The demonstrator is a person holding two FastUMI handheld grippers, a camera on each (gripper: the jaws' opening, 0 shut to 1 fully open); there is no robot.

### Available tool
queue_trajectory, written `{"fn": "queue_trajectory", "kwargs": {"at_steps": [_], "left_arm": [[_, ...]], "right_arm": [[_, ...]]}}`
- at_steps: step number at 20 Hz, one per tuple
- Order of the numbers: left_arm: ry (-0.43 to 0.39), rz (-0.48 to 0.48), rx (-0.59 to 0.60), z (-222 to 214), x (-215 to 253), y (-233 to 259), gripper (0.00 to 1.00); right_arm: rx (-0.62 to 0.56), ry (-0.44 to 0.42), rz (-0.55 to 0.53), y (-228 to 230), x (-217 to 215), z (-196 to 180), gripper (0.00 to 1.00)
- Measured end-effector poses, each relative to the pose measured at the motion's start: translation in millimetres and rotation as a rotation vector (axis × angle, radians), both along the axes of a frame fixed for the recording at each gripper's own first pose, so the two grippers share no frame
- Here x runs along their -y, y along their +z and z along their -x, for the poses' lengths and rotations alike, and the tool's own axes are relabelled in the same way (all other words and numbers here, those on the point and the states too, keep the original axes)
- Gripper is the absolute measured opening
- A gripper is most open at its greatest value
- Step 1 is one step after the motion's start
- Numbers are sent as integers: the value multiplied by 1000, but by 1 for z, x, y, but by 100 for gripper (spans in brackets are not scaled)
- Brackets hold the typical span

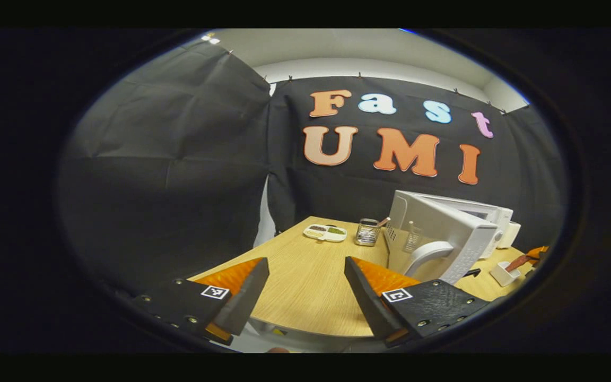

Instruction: Open the microwave oven with the left hand, put the food in, and close the microwave oven.

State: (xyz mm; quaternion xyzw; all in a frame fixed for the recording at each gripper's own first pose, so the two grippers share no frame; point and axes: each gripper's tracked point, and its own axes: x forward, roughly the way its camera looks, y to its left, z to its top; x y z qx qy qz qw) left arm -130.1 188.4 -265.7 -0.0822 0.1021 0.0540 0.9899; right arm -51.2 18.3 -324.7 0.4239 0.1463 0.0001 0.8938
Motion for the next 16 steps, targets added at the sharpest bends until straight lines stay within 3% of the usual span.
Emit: {"fn": "queue_trajectory", "kwargs": {"at_steps": [8, 16], "left_arm": [[6, -15, 8, -1, -5, 2, 88], [-4, -6, -1, -1, -10, -4, 88]], "right_arm": [[101, -1, 28, 60, -5, -10, 6], [197, 98, 17, 116, -71, -36, 6]]}}
